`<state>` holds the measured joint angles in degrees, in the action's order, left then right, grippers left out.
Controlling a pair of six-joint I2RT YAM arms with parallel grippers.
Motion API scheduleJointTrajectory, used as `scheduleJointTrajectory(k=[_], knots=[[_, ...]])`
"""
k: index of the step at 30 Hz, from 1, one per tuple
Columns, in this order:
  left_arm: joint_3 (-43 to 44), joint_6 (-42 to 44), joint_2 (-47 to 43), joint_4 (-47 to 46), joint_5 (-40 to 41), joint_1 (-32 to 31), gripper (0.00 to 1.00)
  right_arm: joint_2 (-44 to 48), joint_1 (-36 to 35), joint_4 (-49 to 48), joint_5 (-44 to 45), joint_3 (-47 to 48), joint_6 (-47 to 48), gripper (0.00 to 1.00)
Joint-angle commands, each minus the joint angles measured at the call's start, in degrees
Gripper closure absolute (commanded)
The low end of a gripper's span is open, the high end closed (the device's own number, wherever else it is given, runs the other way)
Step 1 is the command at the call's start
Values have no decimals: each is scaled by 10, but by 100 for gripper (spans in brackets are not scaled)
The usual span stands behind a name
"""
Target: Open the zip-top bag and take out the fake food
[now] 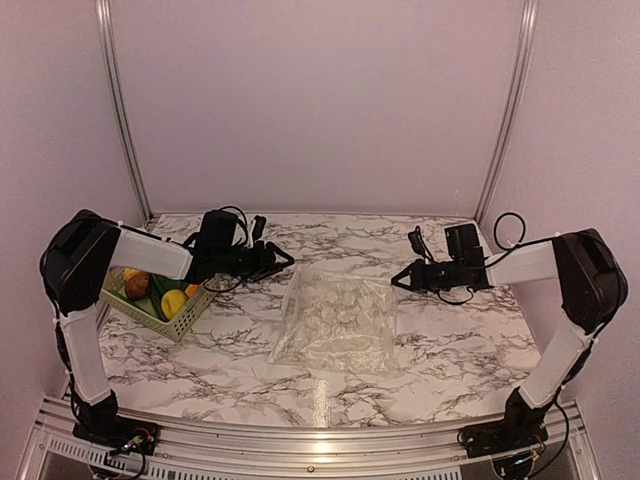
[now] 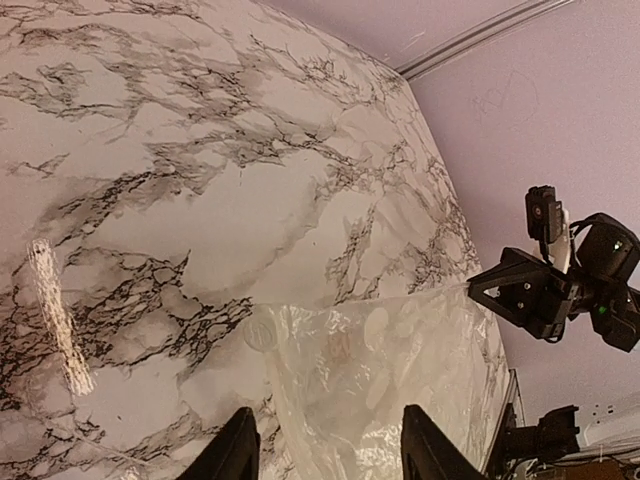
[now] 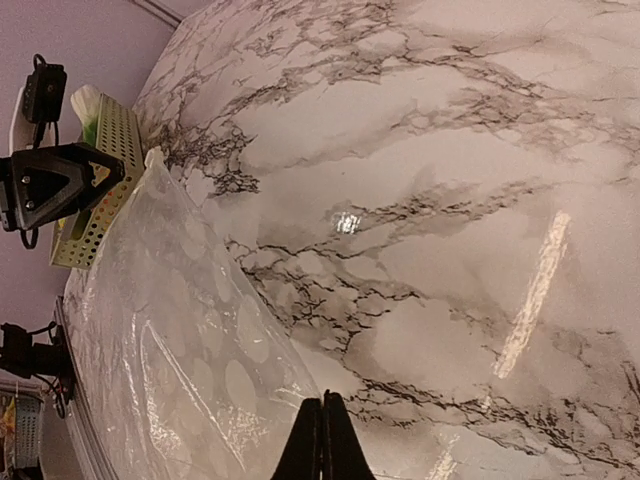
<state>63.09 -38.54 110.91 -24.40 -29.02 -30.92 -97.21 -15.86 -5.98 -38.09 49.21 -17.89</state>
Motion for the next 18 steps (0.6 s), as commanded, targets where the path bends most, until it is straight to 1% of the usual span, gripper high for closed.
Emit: scheduleJointTrajectory(k=[1, 3, 6, 7, 9, 11, 14, 18], knots=[[35, 23, -15, 28, 15, 9, 42, -3, 27, 10, 36, 26, 23, 100], [39, 46, -36, 58, 36, 8, 30, -11, 31, 29, 42, 53, 51, 100], [38, 82, -71, 111, 71, 10, 20, -18, 33, 94, 77, 98, 102, 100], [37, 89, -85, 124, 83, 11, 15, -18, 33, 103, 90, 109, 111, 97], [35, 100, -102, 146, 104, 13, 9, -20, 34, 118, 118, 132, 123, 87], [36, 109, -117, 164, 123, 15, 2, -27, 35, 133, 140, 161, 132, 81], [45, 119, -135, 193, 139, 18, 1, -47, 35, 169, 168, 217, 148, 70], [54, 137, -161, 234, 181, 20, 1, -61, 35, 200, 164, 285, 159, 55]])
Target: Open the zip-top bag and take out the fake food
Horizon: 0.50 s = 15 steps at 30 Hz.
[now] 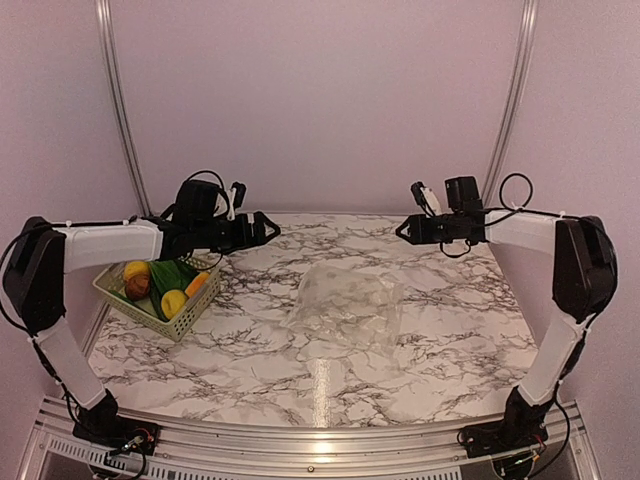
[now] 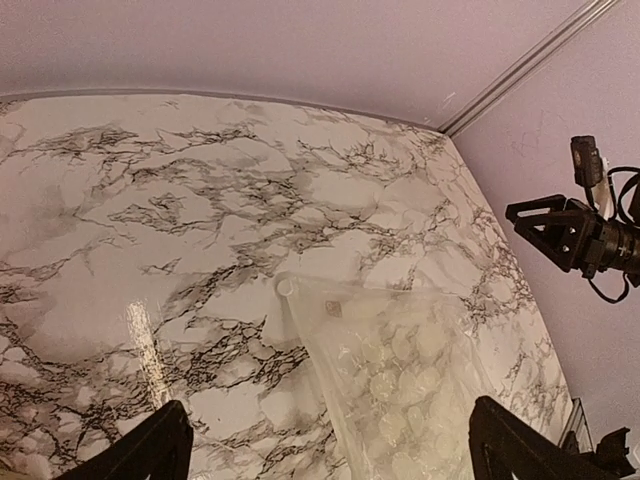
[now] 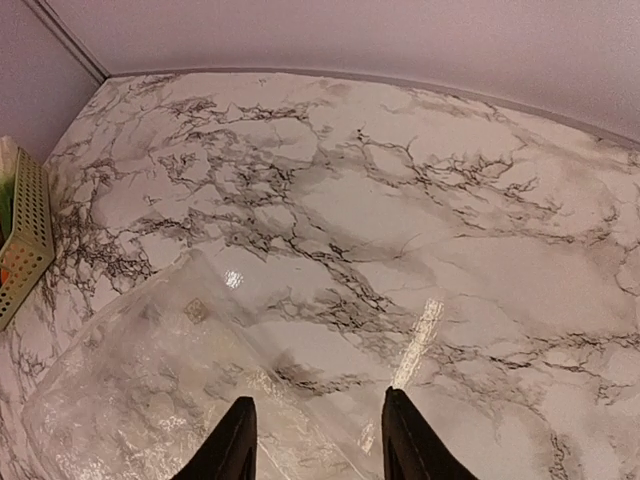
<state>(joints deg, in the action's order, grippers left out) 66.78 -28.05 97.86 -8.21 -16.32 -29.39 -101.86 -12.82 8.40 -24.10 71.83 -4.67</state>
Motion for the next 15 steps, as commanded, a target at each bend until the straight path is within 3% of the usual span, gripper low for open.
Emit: scheduleJointTrajectory(k=[1, 5, 11, 15], knots=[[16, 34, -39, 79, 65, 6, 1, -13, 5, 59, 18, 67, 26, 52], [6, 24, -78, 97, 86, 22, 1, 12, 5, 59, -9, 79, 24, 43], [21, 18, -125, 147, 39, 66, 1, 93, 5, 46, -22, 48, 6, 25], [37, 50, -158, 212, 74, 72, 1, 159, 5, 42, -23, 11, -1, 18]])
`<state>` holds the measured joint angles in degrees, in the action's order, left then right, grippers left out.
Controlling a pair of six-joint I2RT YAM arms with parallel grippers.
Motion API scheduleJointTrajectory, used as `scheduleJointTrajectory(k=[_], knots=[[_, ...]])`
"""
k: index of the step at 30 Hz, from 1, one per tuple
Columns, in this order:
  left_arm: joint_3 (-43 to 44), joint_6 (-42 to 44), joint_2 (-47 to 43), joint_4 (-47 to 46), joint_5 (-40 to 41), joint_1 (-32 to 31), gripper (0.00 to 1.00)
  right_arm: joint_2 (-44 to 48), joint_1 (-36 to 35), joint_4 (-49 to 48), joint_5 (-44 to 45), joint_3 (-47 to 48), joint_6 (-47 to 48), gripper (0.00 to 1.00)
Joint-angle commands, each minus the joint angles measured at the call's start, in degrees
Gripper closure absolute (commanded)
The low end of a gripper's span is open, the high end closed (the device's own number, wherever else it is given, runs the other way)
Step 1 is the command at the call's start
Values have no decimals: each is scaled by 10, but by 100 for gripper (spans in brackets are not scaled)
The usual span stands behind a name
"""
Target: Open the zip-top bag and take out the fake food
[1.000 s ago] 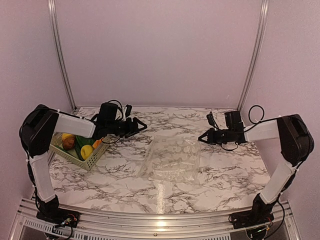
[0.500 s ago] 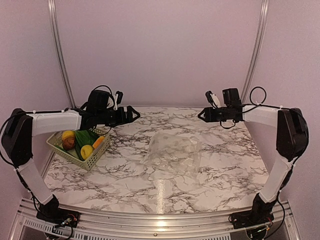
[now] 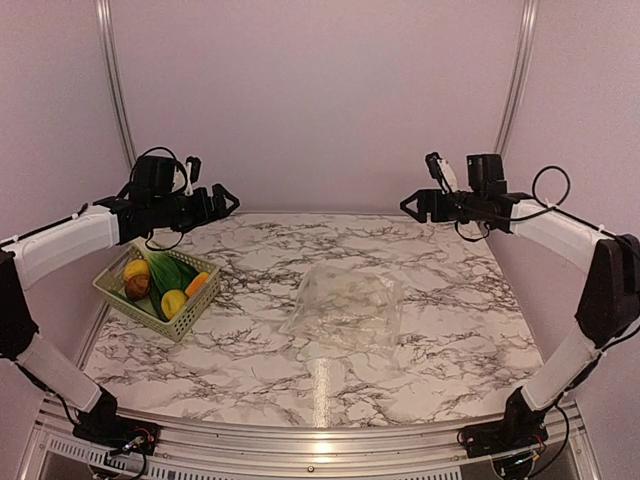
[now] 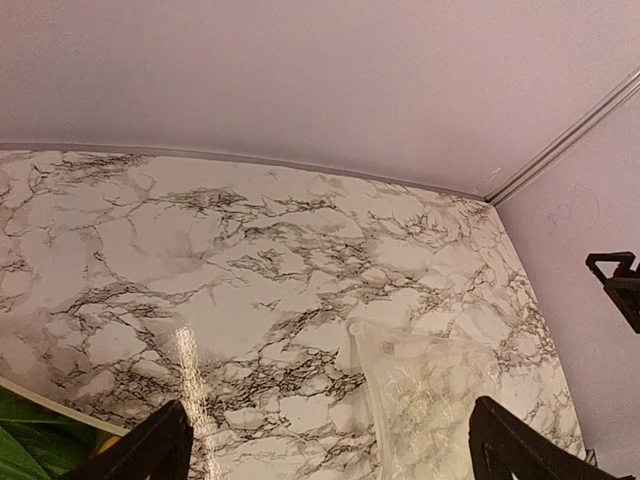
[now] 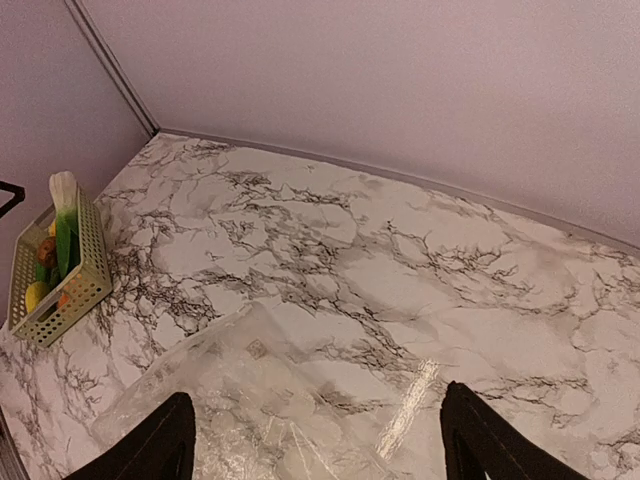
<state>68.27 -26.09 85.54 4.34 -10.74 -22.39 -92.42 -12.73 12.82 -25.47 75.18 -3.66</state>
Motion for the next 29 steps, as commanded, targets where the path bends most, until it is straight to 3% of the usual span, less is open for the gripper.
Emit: scheduleJointTrajectory(k=[1, 6, 18, 29], knots=[[23, 37, -42, 101, 27, 2, 1, 83, 4, 0, -9, -33, -13, 18], [-6, 52, -88, 145, 47, 2, 1, 177, 3, -5, -16, -111, -36, 13], [-190, 33, -245, 135, 69, 2, 1, 371, 3, -21, -19, -326, -85, 6], [-252, 15, -294, 117, 84, 2, 1, 448, 3, -36, -7, -407, -104, 2]])
